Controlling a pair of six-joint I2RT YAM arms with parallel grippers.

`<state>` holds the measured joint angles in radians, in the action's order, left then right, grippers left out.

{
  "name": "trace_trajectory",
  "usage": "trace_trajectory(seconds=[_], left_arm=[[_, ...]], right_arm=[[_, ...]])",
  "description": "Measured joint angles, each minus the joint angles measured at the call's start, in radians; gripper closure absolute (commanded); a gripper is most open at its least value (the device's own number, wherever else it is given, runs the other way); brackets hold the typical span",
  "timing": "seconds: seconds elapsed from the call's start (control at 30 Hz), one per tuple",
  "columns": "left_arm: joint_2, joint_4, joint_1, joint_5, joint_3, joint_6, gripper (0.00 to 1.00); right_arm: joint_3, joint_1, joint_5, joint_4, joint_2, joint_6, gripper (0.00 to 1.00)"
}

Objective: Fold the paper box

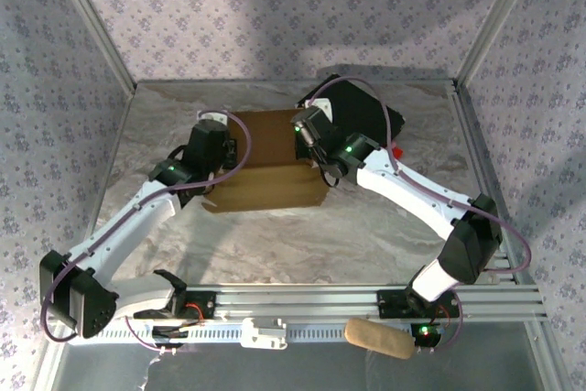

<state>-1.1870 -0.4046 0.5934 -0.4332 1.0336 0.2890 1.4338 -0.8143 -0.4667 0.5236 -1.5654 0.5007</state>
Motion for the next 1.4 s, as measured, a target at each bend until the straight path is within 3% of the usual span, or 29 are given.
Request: trace_trajectory(seconds=[0.37, 0.67, 0.97, 1.03, 1.1, 1.17, 1.4], left_arm=[[0.064, -0.078, 0.229, -0.346, 0.020, 0.119, 1.00], [0.074, -0.098, 0.251, -0.385, 0.020, 0.143, 1.00], [0.073, -0.130, 0.237, -0.369, 0.035, 0.151, 1.00], [0.072, -0.138, 0.231, -0.356, 0.050, 0.151, 0.90], [0.070, -0.146, 0.229, -0.339, 0.067, 0.153, 0.66], [0.067, -0.151, 0.227, -0.324, 0.080, 0.158, 0.50], [0.067, -0.221, 0.236, -0.263, 0.175, 0.196, 0.37]], right_arm=[[-0.001, -0.121, -0.338, 0.021, -0.029, 0.014, 1.00], [0.026, -0.155, -0.430, 0.037, -0.063, 0.034, 1.00], [0.013, -0.145, -0.369, 0.019, -0.035, 0.031, 1.00], [0.012, -0.137, -0.343, 0.019, -0.019, 0.031, 1.00], [0.012, -0.129, -0.325, 0.020, -0.001, 0.033, 1.00], [0.010, -0.122, -0.322, 0.024, 0.011, 0.035, 1.00], [-0.043, -0.090, -0.300, 0.029, 0.025, 0.079, 1.00]])
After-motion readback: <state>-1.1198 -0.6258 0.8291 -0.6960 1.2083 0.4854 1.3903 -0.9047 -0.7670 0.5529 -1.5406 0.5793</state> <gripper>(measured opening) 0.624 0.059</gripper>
